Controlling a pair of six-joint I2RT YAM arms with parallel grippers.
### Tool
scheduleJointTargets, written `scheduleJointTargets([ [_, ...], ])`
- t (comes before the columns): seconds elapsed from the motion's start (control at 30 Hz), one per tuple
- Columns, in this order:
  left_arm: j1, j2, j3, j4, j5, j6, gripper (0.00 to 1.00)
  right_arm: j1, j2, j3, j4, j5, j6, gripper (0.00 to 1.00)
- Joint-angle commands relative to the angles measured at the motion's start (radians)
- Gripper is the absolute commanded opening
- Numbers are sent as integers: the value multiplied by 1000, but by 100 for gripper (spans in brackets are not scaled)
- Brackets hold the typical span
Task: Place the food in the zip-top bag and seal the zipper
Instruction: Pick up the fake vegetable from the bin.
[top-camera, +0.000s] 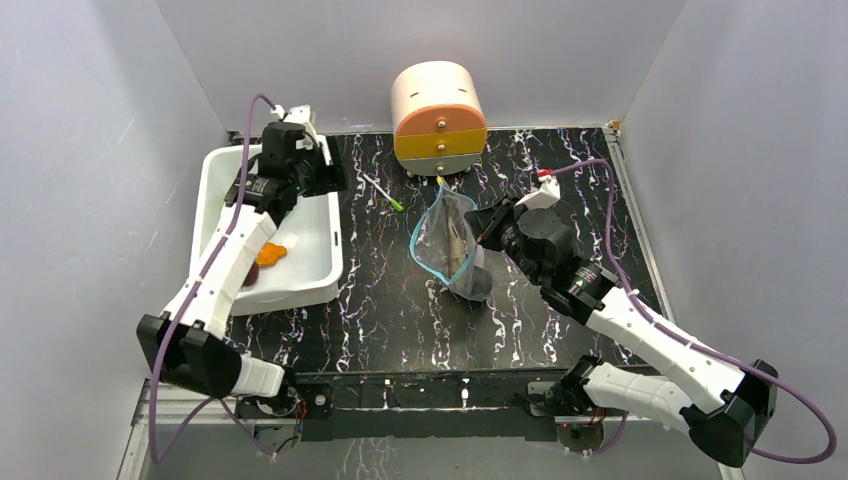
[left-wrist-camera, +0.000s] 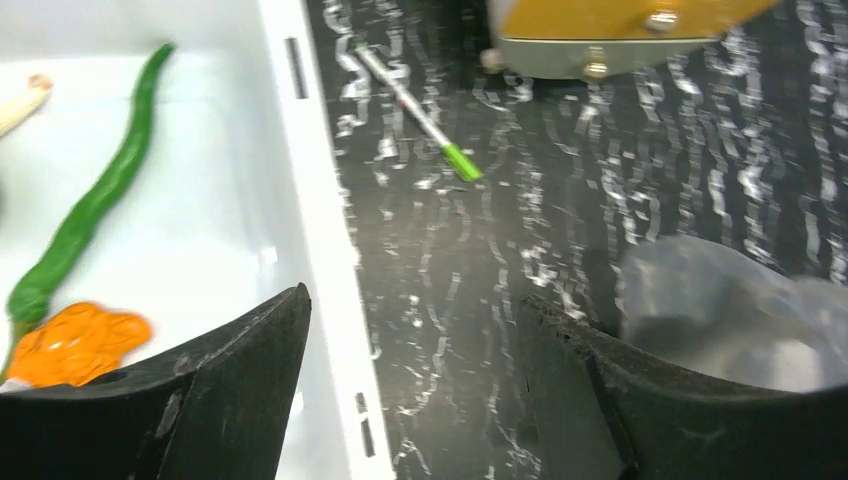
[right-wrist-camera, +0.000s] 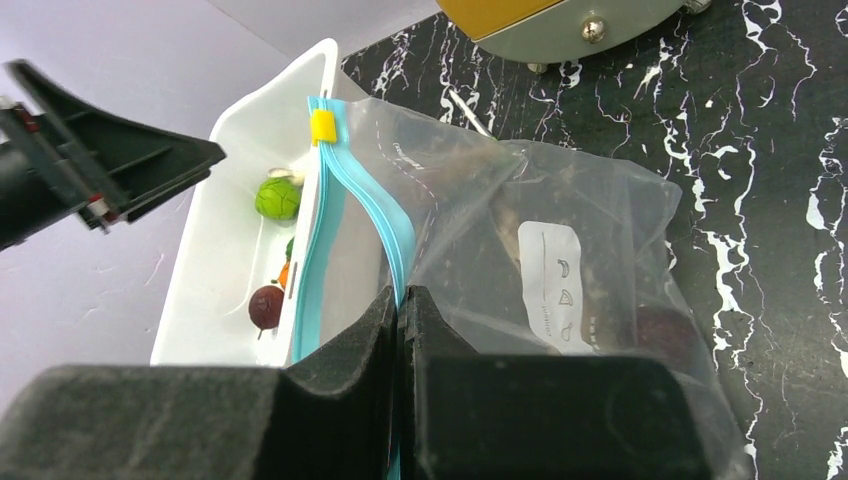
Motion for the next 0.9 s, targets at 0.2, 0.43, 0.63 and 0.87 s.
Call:
scheduleJointTargets([
  [0.2, 186, 123, -50, 104, -152, 162, 67, 2, -54, 0, 40, 35, -35, 0],
  [0.43, 273, 276, -24, 141, -151, 301, 67, 1, -48, 35, 20, 40, -39, 0],
  [0.63, 340, 371, -23, 157, -55, 319, 66, 1, -56, 41, 24, 54, -32, 0],
  [0.87, 382, 444, -21, 233, -53, 393, 65, 2, -51, 55, 10, 48, -22, 0],
])
